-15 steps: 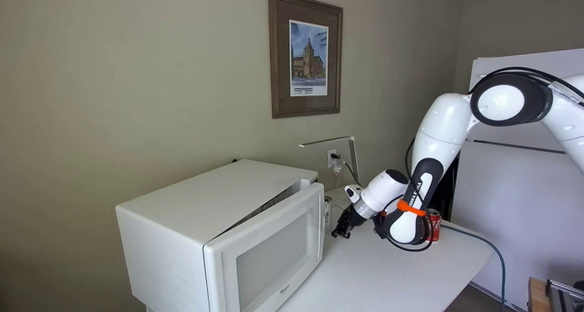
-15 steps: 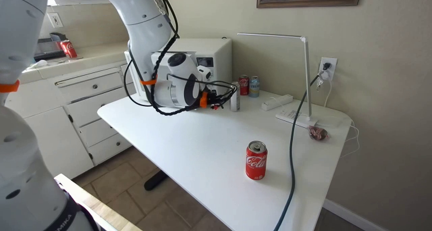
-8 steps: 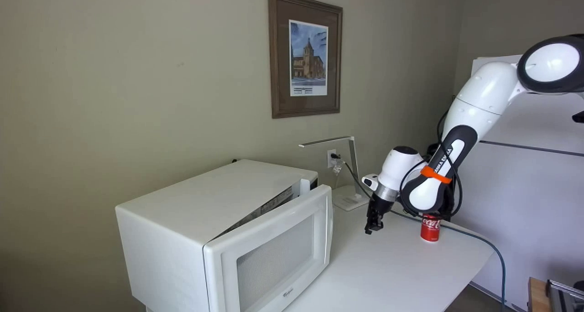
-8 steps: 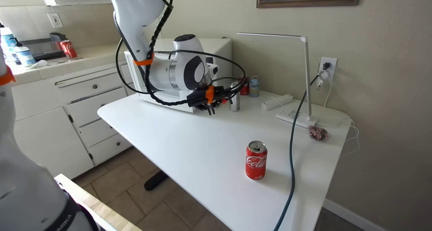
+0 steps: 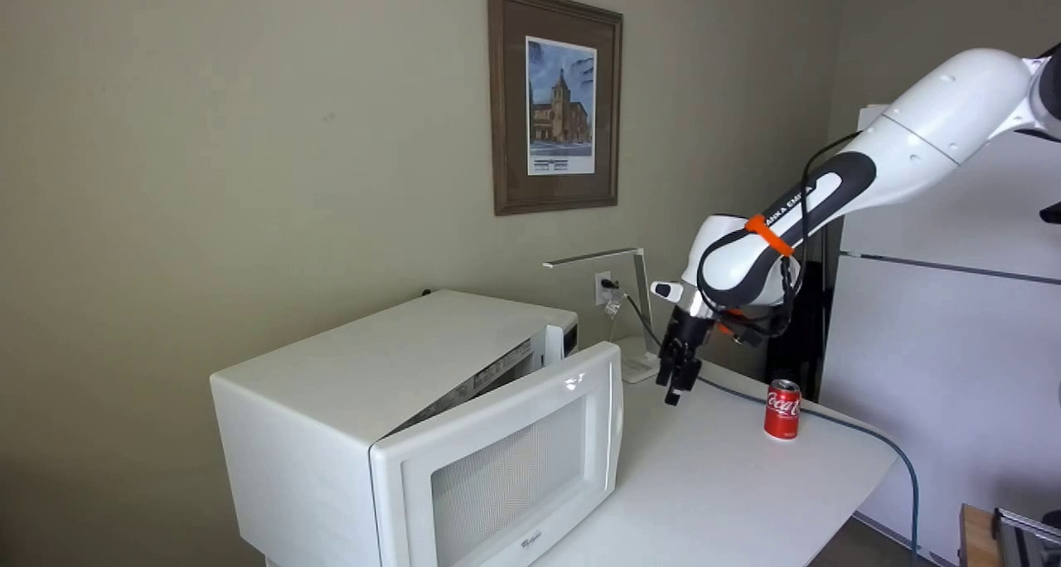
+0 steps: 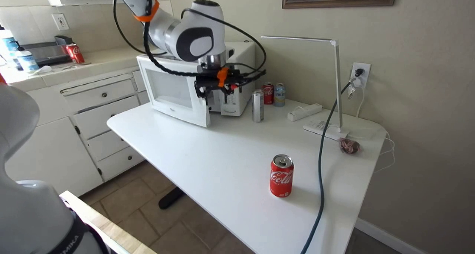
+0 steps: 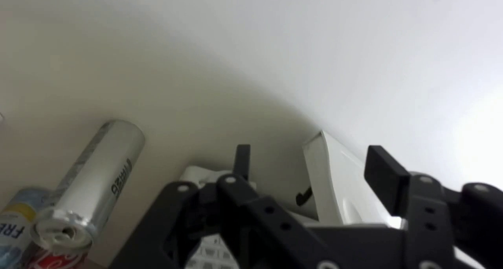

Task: Open the microwave door

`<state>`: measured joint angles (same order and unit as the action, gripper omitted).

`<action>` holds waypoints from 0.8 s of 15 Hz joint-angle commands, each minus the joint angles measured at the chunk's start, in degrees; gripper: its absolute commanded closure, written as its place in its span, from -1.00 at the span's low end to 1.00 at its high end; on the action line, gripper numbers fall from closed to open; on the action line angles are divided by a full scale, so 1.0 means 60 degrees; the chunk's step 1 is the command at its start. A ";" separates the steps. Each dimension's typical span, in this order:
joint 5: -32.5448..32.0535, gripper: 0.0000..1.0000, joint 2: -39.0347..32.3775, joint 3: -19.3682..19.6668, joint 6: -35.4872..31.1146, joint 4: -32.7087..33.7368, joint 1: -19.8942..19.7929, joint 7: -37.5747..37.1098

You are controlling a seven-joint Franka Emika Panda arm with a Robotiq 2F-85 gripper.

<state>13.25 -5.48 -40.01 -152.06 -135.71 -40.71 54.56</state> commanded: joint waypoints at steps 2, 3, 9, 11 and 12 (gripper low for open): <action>0.3268 -1.00 0.1964 0.1426 0.2124 0.0652 0.1787 0.1765; 0.3727 -1.00 0.2277 0.1795 0.2400 0.0695 0.2183 0.1894; 0.3826 -1.00 0.3059 0.5398 0.3408 0.0669 0.5750 0.1317; 0.4426 -1.00 0.3017 0.5870 0.2425 0.0366 0.6340 0.1079; 0.4644 -1.00 0.2968 0.6019 0.2238 0.0271 0.6541 0.0859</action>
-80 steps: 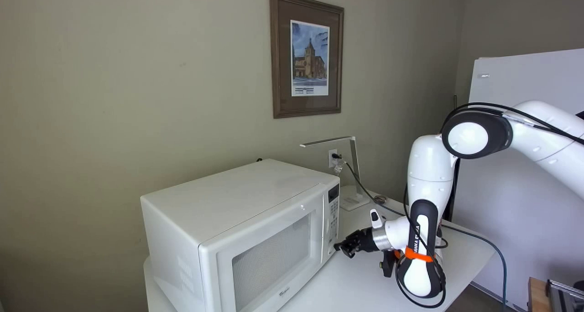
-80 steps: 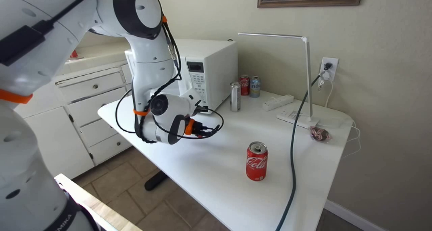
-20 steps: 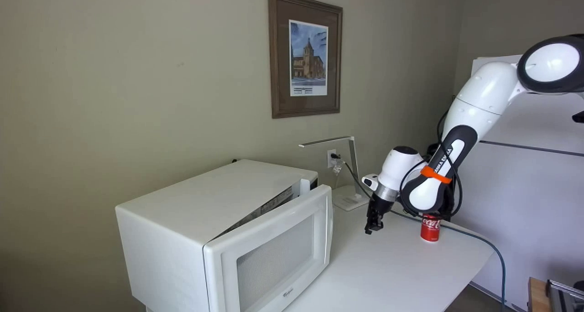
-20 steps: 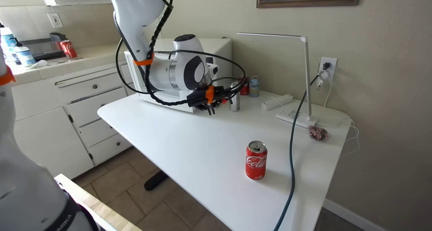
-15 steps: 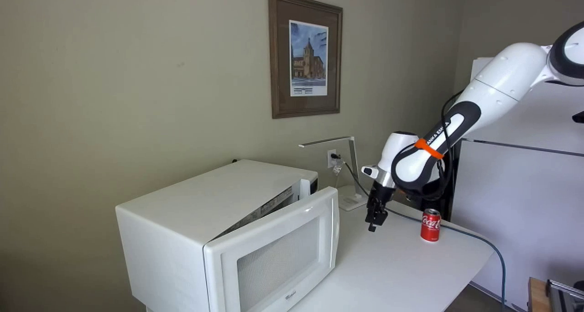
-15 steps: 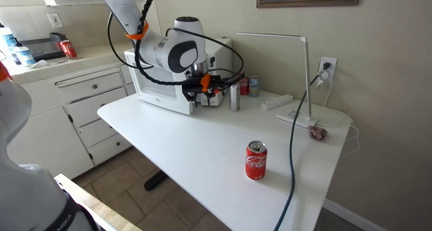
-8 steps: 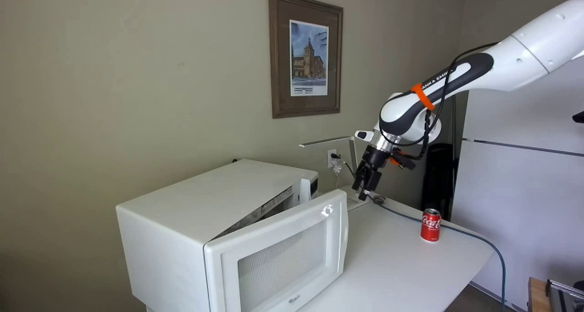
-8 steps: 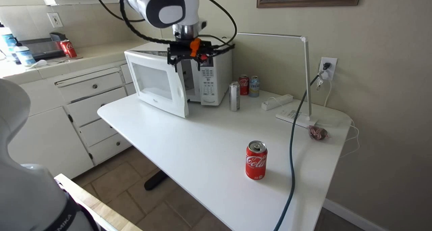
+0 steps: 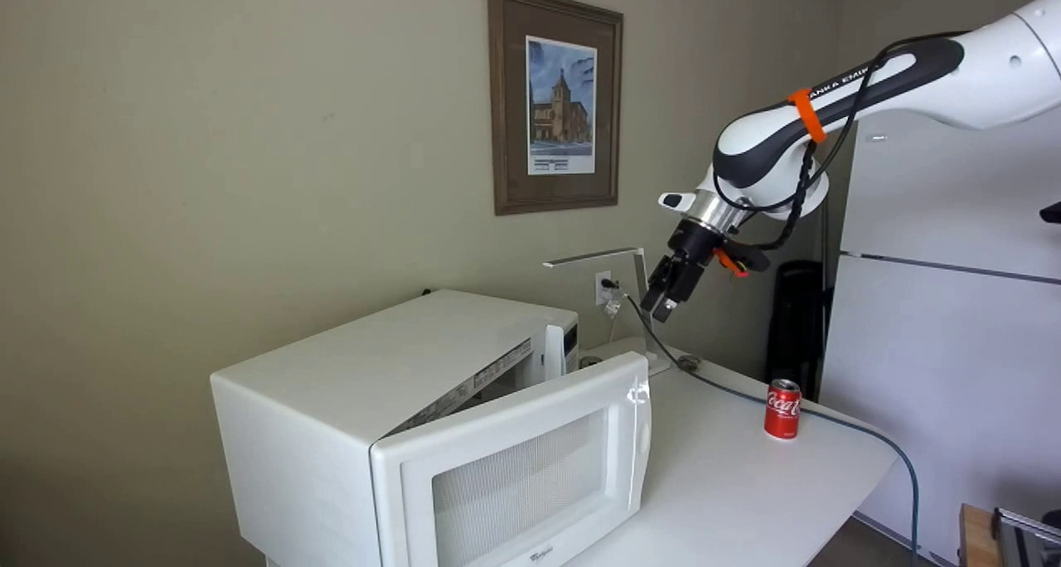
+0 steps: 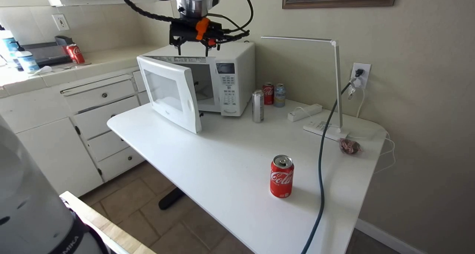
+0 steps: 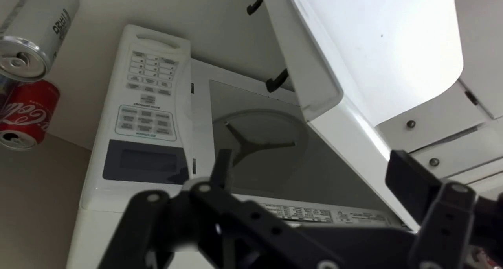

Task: Open the microwave door

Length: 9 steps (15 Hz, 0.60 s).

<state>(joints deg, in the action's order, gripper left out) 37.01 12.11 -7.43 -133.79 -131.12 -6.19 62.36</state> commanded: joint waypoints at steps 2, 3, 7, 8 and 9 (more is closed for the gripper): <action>0.1409 -1.00 -0.0053 0.0815 -0.1076 -0.0707 0.1154 -0.0850; 0.2238 -1.00 -0.0061 0.0971 -0.1087 -0.0841 0.1404 -0.0530; 0.1896 -1.00 -0.0142 0.1037 -0.0936 -0.0703 0.1431 -0.0561; 0.1921 -1.00 -0.0142 0.1046 -0.0935 -0.0704 0.1434 -0.0561; 0.1773 -1.00 -0.0152 0.1031 -0.0920 -0.0780 0.1412 -0.0696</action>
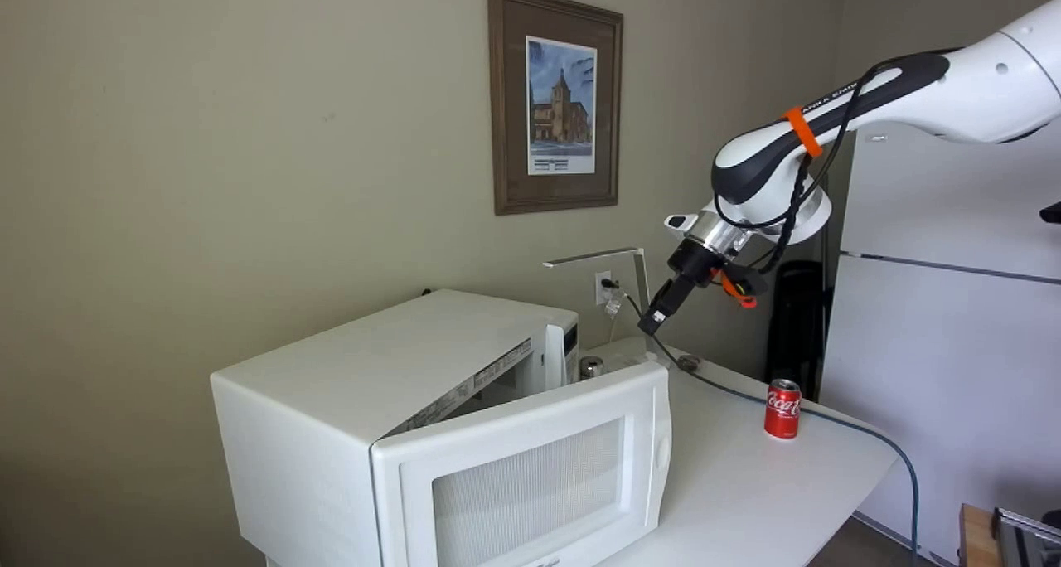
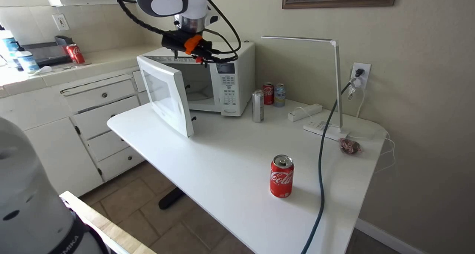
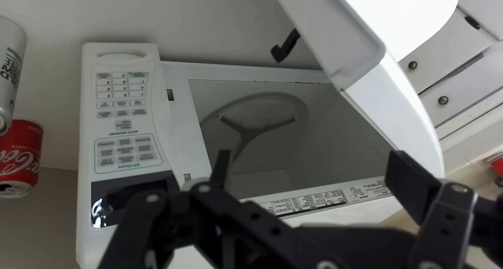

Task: Open the microwave door

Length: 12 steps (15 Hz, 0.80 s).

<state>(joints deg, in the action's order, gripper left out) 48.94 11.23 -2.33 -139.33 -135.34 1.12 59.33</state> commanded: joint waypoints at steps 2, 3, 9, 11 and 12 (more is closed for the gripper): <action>-0.0299 -1.00 -0.0003 0.0157 -0.0055 -0.0179 0.0209 -0.0296; -0.0287 -1.00 0.0005 0.0138 -0.0090 -0.0242 0.0231 -0.0291; -0.0879 -1.00 0.0246 0.0065 -0.0425 -0.0452 0.0171 -0.0911; -0.0499 -1.00 -0.0022 0.0245 -0.0202 -0.0183 0.0335 -0.0450; -0.0496 -1.00 -0.0024 0.0262 -0.0201 -0.0180 0.0347 -0.0446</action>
